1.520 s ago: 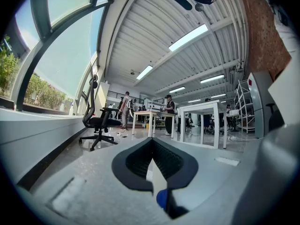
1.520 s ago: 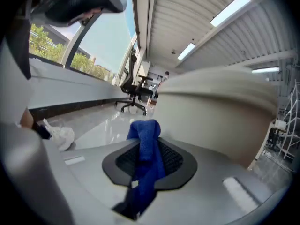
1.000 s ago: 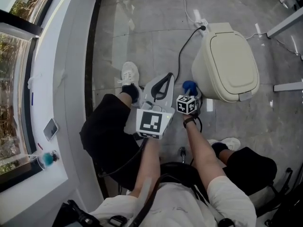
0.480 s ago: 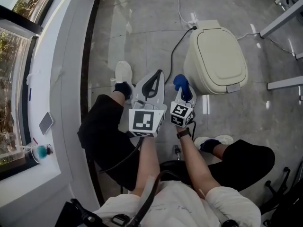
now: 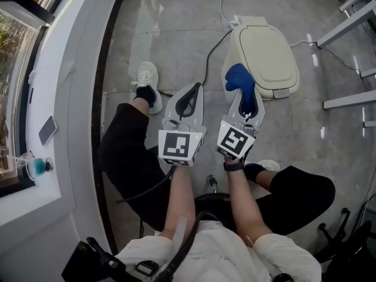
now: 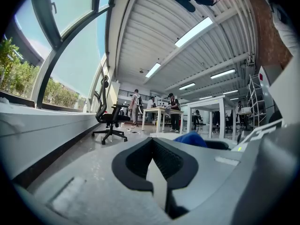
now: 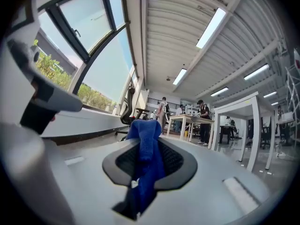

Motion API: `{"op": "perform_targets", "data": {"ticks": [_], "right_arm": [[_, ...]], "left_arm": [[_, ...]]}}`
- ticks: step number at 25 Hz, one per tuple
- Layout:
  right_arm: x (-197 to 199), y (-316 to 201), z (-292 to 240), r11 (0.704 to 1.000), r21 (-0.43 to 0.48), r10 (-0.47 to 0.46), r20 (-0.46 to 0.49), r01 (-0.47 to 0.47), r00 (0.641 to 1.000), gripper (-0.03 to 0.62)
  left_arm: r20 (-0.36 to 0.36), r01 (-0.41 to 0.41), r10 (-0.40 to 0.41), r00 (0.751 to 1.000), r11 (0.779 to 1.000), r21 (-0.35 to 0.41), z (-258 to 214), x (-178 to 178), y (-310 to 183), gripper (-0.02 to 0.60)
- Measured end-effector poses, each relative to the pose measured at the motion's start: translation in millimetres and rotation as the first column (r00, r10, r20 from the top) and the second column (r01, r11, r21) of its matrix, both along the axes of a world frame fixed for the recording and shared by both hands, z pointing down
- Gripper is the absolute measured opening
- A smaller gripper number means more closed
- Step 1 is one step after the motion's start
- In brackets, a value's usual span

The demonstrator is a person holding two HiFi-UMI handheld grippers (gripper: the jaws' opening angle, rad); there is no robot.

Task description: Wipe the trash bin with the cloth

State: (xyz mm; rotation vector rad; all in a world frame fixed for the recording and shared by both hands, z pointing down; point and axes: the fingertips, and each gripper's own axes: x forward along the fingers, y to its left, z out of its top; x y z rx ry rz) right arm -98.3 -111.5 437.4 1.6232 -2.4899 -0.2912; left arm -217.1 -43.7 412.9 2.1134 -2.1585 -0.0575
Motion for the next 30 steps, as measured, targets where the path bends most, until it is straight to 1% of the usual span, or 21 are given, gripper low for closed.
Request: {"op": "perform_targets", "data": {"ticks": [1, 3, 5, 7, 9, 12, 14, 18, 19, 20, 22, 24, 26, 27, 30], "right_arm": [[-2, 0, 14, 1.000, -0.011, -0.008, -0.028, 0.008, 1.000, 0.065], [-7, 3, 57, 0.998, -0.060, -0.030, -0.091, 0.025, 0.995, 0.064], [-9, 4, 109, 0.991, -0.132, -0.043, -0.154, 0.023, 0.987, 0.064], [-8, 0, 164, 0.976, -0.217, -0.053, -0.205, 0.008, 0.977, 0.064], [-1, -6, 226, 0.948, -0.319, -0.063, -0.243, -0.018, 0.968, 0.064], [13, -10, 311, 0.892, -0.448, -0.105, -0.319, -0.053, 0.942, 0.063], [15, -9, 343, 0.875, -0.482, -0.151, -0.374, -0.052, 0.915, 0.063], [15, -8, 378, 0.862, -0.507, -0.244, -0.447, -0.020, 0.860, 0.063], [17, -8, 382, 0.856, -0.517, -0.255, -0.450, -0.017, 0.856, 0.063], [18, -7, 381, 0.850, -0.526, -0.255, -0.441, -0.017, 0.860, 0.063], [20, -3, 366, 0.844, -0.536, -0.236, -0.390, -0.011, 0.890, 0.063], [21, 4, 332, 0.852, -0.524, -0.205, -0.305, 0.016, 0.930, 0.064], [23, 16, 280, 0.881, -0.470, -0.177, -0.209, 0.060, 0.962, 0.064], [23, 23, 251, 0.898, -0.431, -0.172, -0.166, 0.086, 0.971, 0.064], [21, 42, 154, 0.946, -0.279, -0.180, -0.023, 0.167, 0.983, 0.064]], "left_arm": [[0.002, 0.004, -0.004, 1.000, 1.000, 0.001, 1, 1, 2, -0.004], [0.002, 0.009, -0.009, 1.000, 1.000, -0.002, 3, 5, 7, -0.003], [0.001, 0.010, -0.010, 1.000, 1.000, -0.012, 5, 8, 11, -0.005], [0.001, 0.014, -0.014, 1.000, 1.000, -0.023, 8, 8, 13, -0.005], [0.009, 0.024, -0.024, 1.000, 0.999, -0.027, 14, 6, 16, -0.005], [0.013, 0.037, -0.037, 0.999, 0.998, -0.042, 23, 3, 20, -0.004], [0.016, 0.046, -0.045, 0.999, 0.998, -0.053, 27, 0, 22, -0.003], [0.018, 0.059, -0.058, 0.998, 0.996, -0.066, 28, 1, 25, -0.004], [0.021, 0.062, -0.061, 0.998, 0.996, -0.065, 28, 3, 27, -0.005], [0.024, 0.065, -0.064, 0.998, 0.996, -0.063, 27, 4, 28, -0.004], [0.027, 0.069, -0.068, 0.997, 0.996, -0.058, 23, 8, 33, -0.004], [0.030, 0.070, -0.068, 0.997, 0.996, -0.048, 16, 15, 38, -0.005], [0.026, 0.067, -0.066, 0.997, 0.997, -0.035, 7, 22, 44, -0.005], [0.021, 0.064, -0.064, 0.998, 0.998, -0.028, 2, 26, 47, -0.005], [0.017, 0.063, -0.063, 0.998, 0.998, 0.006, -16, 35, 54, -0.004]]}}
